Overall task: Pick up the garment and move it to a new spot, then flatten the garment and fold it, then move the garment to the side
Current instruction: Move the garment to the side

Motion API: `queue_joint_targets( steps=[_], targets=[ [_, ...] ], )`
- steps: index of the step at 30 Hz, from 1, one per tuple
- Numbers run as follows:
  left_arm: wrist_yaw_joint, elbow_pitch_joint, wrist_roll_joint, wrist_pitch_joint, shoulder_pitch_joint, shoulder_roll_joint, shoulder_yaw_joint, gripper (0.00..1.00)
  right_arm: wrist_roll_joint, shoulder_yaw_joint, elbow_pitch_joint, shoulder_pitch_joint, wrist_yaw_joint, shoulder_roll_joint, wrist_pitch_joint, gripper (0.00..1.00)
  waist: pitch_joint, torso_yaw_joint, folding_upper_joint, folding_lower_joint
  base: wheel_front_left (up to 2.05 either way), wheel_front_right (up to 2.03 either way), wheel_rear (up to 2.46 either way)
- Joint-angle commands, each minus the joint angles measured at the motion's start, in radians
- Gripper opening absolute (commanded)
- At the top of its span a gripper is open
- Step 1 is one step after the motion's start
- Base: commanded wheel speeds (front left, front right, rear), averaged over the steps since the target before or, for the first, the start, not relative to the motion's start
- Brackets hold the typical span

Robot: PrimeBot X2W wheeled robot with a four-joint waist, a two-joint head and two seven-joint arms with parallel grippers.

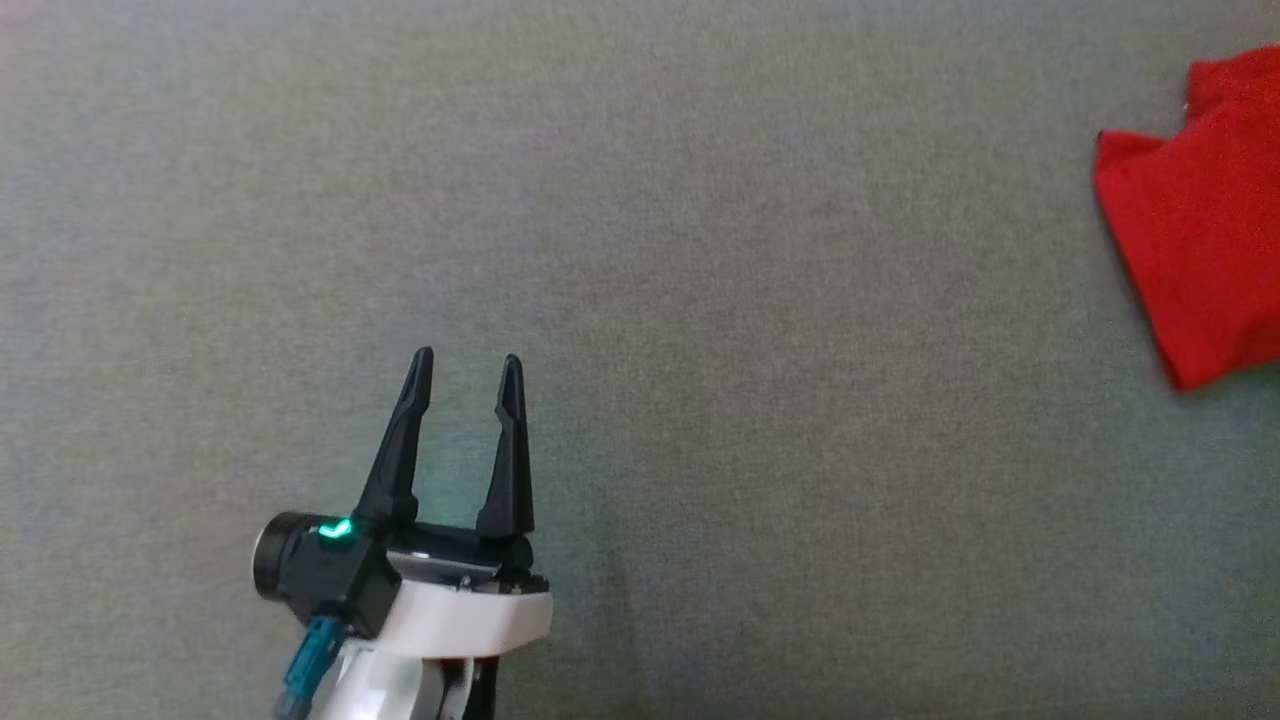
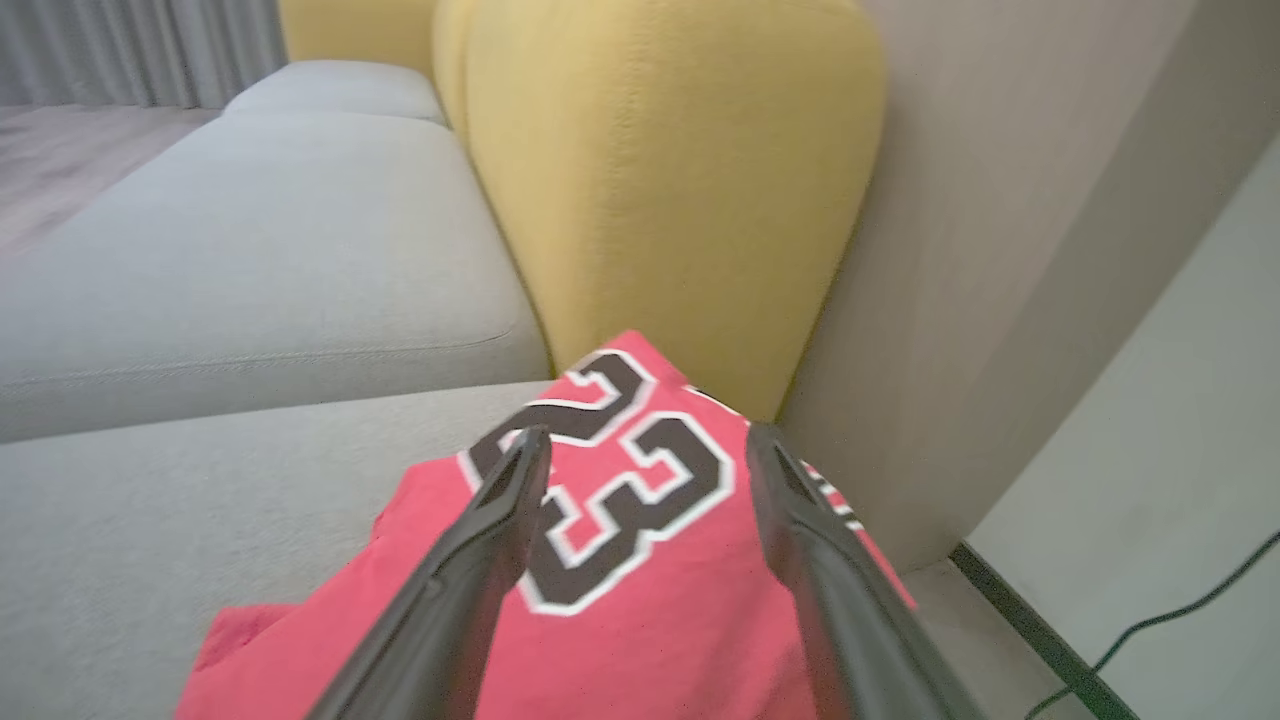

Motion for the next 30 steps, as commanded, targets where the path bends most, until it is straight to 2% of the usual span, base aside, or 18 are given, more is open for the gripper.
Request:
queue_joint_targets(
  steps=[1, 9, 10, 13, 16, 18, 21, 24, 30],
  targets=[
    [0.008, -0.030, 0.000, -0.006, -0.005, -0.005, 0.022, 1.00, -0.023, 0.048, -0.045, 0.044, -0.001, 0.010, -0.025, 1.00, -0.043, 0.015, 0.0000, 0.0000, 0.00, 0.00, 0.00],
    [0.006, -0.029, -0.039, -0.006, 0.070, -0.005, 0.056, 1.00, 0.048, 0.288, -0.007, 0.211, -0.001, 0.176, -0.125, 1.00, -0.202, 0.044, 0.0000, 0.0000, 0.00, 0.00, 0.00],
    [0.006, -0.029, -0.039, -0.006, 0.070, -0.005, 0.056, 1.00, 0.048, 0.288, -0.007, 0.211, -0.001, 0.176, -0.125, 1.00, -0.202, 0.044, 0.0000, 0.0000, 0.00, 0.00, 0.00],
    [0.008, -0.024, -0.060, -0.006, 0.103, -0.005, 0.066, 1.00, 0.100, 0.382, 0.035, 0.267, -0.001, 0.211, -0.194, 1.00, -0.262, 0.052, 0.0000, 0.0000, 0.00, 0.00, 0.00],
    [0.024, -0.011, -0.076, -0.006, 0.139, -0.005, 0.074, 1.00, 0.124, 0.480, 0.076, 0.316, -0.001, 0.228, -0.298, 1.00, -0.321, 0.060, 0.0000, 0.0000, 0.00, 0.00, 0.00],
    [0.040, 0.003, -0.074, -0.006, 0.162, -0.005, 0.081, 1.00, 0.119, 0.548, 0.099, 0.345, -0.001, 0.231, -0.379, 1.00, -0.354, 0.064, 0.0000, 0.0000, 0.00, 0.00, 0.00],
    [0.053, 0.010, -0.063, -0.006, 0.191, -0.005, 0.097, 1.00, 0.072, 0.616, 0.116, 0.376, -0.001, 0.229, -0.445, 1.00, -0.385, 0.066, 0.0000, 0.0000, 0.00, 0.00, 0.00],
    [0.043, -0.005, -0.028, -0.006, 0.216, -0.005, 0.112, 1.00, 0.037, 0.624, 0.093, 0.401, -0.001, 0.231, -0.460, 1.00, -0.408, 0.070, 0.0000, 0.0000, 0.00, 0.00, 0.00],
    [0.006, -0.058, 0.029, -0.006, 0.273, -0.005, 0.157, 1.00, -0.025, 0.559, -0.023, 0.495, -0.001, 0.246, -0.461, 1.00, -0.430, 0.078, 0.0000, 0.0000, 0.00, 0.00, 0.00]
  ],
)
